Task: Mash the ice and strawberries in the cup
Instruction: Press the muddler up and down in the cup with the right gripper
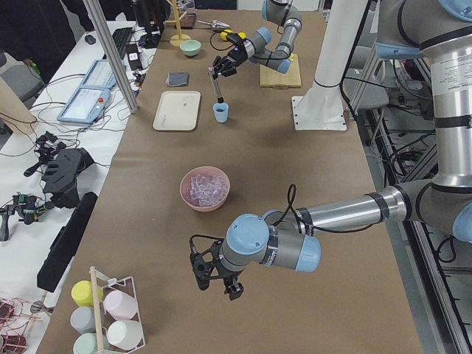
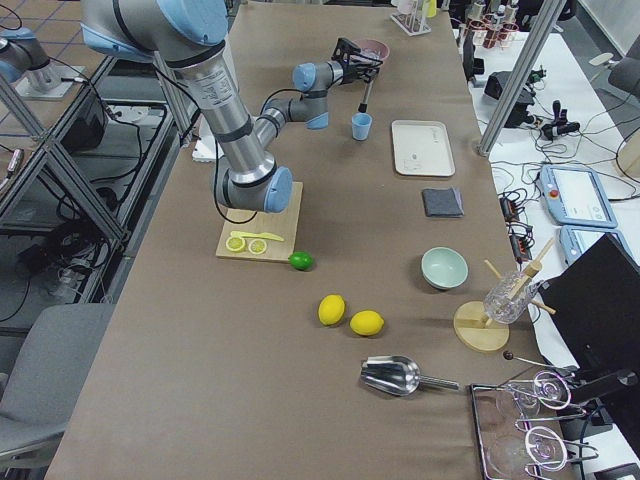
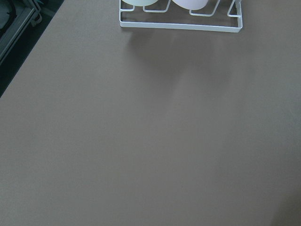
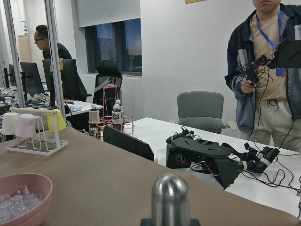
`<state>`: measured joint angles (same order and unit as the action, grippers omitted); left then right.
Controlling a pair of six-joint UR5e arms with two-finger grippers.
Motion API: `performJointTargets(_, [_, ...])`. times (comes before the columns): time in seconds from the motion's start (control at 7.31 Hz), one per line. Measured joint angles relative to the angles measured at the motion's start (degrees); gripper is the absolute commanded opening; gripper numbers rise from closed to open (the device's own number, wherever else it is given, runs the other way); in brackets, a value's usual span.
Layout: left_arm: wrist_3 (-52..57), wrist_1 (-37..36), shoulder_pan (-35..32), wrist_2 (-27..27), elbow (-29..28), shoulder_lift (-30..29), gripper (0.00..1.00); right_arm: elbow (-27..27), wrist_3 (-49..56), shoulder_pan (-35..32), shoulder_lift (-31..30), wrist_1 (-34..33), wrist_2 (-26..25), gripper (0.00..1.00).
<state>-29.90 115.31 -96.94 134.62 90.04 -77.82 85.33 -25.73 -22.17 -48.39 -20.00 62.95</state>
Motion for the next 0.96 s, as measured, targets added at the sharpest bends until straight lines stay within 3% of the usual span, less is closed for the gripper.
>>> performJointTargets(0.96, [-0.06,0.0,0.12,-0.06,-0.61,-1.65,0.98,-0.71,-5.24,-0.19,-0.2,0.42,0.06,0.0])
